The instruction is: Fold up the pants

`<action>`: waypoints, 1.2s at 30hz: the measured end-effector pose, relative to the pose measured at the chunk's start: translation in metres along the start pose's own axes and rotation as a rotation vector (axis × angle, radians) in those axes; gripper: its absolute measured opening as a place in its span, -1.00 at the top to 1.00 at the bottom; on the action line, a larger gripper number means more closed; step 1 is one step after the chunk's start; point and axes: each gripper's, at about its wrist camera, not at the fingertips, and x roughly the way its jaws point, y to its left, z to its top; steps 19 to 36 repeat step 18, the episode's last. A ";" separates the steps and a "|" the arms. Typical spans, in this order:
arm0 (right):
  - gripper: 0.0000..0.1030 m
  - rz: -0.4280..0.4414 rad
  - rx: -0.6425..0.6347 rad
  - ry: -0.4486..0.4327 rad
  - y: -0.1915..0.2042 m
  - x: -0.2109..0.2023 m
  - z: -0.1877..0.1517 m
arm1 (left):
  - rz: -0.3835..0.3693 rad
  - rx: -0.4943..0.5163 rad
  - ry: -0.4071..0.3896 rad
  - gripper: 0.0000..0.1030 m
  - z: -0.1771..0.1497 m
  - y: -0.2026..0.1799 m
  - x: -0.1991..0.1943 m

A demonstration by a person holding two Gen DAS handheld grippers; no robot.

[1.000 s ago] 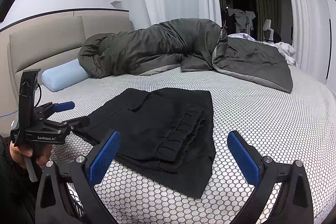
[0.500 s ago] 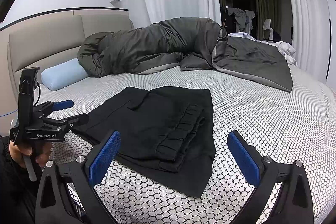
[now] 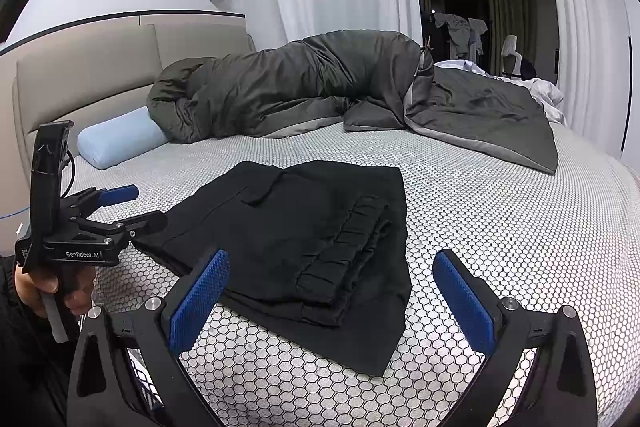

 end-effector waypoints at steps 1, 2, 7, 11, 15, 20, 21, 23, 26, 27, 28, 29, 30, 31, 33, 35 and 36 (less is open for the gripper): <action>-1.00 0.001 0.000 0.000 0.000 0.000 0.000 | 0.000 0.000 -0.001 -0.98 0.000 0.000 0.000; -1.00 0.001 0.000 0.001 0.000 0.000 0.000 | 0.001 0.000 -0.003 -0.98 0.000 0.000 0.000; -1.00 0.002 -0.002 0.003 -0.001 0.000 -0.001 | 0.002 0.003 -0.006 -0.98 -0.001 -0.003 -0.002; -1.00 0.002 -0.005 0.004 0.000 0.001 0.000 | -0.001 0.007 -0.010 -0.98 0.000 -0.003 -0.003; -1.00 0.001 -0.006 0.008 -0.001 0.001 -0.001 | -0.002 0.011 -0.011 -0.98 0.001 -0.002 -0.004; -1.00 0.000 -0.007 0.011 -0.002 0.002 -0.002 | 0.000 0.011 -0.010 -0.99 0.001 -0.002 -0.004; -1.00 0.000 -0.007 0.011 -0.002 0.002 -0.002 | 0.000 0.011 -0.010 -0.99 0.001 -0.002 -0.004; -1.00 0.000 -0.007 0.011 -0.002 0.002 -0.002 | 0.000 0.011 -0.010 -0.99 0.001 -0.002 -0.004; -1.00 0.000 -0.007 0.011 -0.002 0.002 -0.002 | 0.000 0.011 -0.010 -0.99 0.001 -0.002 -0.004; -1.00 0.000 -0.007 0.011 -0.002 0.002 -0.002 | 0.000 0.011 -0.010 -0.99 0.001 -0.002 -0.004; -1.00 0.000 -0.007 0.011 -0.002 0.002 -0.002 | 0.000 0.011 -0.010 -0.99 0.001 -0.002 -0.004; -1.00 0.000 -0.007 0.011 -0.002 0.002 -0.002 | 0.000 0.011 -0.010 -0.99 0.001 -0.002 -0.004; -1.00 0.000 -0.007 0.011 -0.002 0.002 -0.002 | 0.000 0.011 -0.010 -0.99 0.001 -0.002 -0.004; -1.00 0.000 -0.007 0.011 -0.002 0.002 -0.002 | 0.000 0.011 -0.010 -0.99 0.001 -0.002 -0.004; -1.00 0.000 -0.007 0.011 -0.002 0.002 -0.002 | 0.000 0.011 -0.010 -0.99 0.001 -0.002 -0.004; -1.00 0.000 -0.007 0.011 -0.002 0.002 -0.002 | 0.000 0.011 -0.010 -0.99 0.001 -0.002 -0.004; -1.00 0.000 -0.007 0.011 -0.002 0.002 -0.002 | 0.000 0.011 -0.010 -0.99 0.001 -0.002 -0.004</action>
